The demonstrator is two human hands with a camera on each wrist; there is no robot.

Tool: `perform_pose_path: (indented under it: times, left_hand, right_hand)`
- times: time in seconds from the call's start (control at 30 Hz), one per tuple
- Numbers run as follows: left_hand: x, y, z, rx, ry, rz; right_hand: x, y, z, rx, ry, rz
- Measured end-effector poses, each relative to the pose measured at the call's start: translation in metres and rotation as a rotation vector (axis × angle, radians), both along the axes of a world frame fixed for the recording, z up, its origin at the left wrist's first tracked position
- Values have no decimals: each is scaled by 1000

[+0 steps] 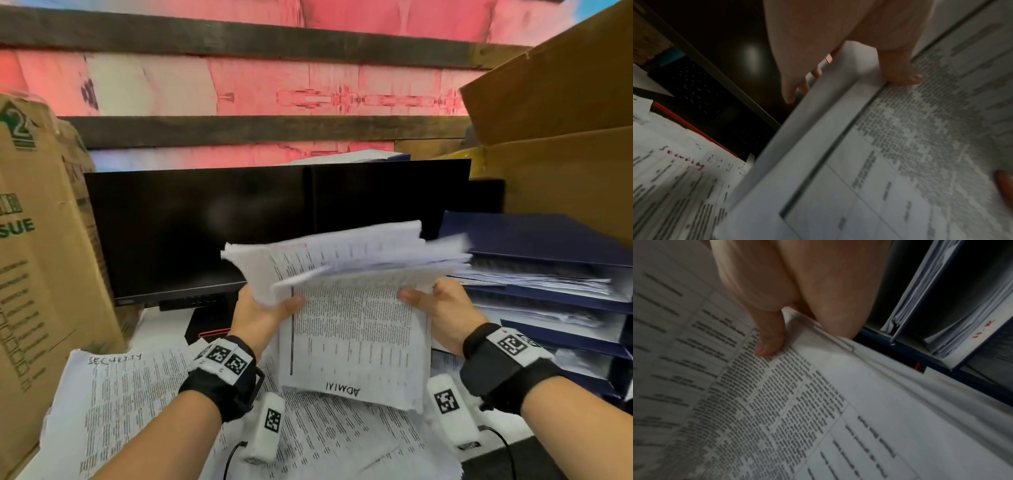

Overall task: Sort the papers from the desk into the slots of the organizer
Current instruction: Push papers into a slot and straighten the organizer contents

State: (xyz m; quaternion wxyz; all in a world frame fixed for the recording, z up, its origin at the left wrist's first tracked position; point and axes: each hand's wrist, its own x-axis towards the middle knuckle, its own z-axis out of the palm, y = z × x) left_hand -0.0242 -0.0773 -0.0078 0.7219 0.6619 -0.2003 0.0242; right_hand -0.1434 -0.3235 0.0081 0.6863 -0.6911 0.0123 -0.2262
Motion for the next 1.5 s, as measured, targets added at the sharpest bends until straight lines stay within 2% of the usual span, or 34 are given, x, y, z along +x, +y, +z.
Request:
perform_pose_path:
  times: [0.1,0.2,0.33,0.5,0.67,0.83,0.93,1.03,1.13,1.23,1.37,1.5]
  left_hand:
    - [0,1,4,3,-42,10]
    - [-7,-4,7,50,-78,8]
    - [-15,-17,17,-42,-93,104]
    - [-23,-20,16,-20,-194,159]
    - [-21,-8,5,-2,-148,271]
    - [-25,-11,8,59,-190,246]
    - [-23,-10,12,33,-181,257]
    - [-25,-11,16,68,-191,208]
    - [-24,-11,19,13,-224,210]
    - [-22,-5,5,21,-132,198]
    - [-18,3,-36,217,47,136]
    - [-15,7,-34,267,65,123]
  right_hand:
    - [-1,3,1,-17,-11,-62]
    - [7,9,-1,-167,-30,-154]
    - [17,28,3,-220,-92,-294]
    - [23,48,2,-238,-134,-202]
    - [25,43,-18,-174,-122,-203]
    - [25,50,-16,-219,-147,-189]
    - [25,49,-7,-247,-188,-193]
    - [24,54,-2,-347,-170,-195]
    - [24,56,-1,-326,-230,-266]
    - [25,48,-17,-208,-113,-225]
    - [21,48,-59,-350,271,-29]
    - [11,44,-55,-350,277,-61]
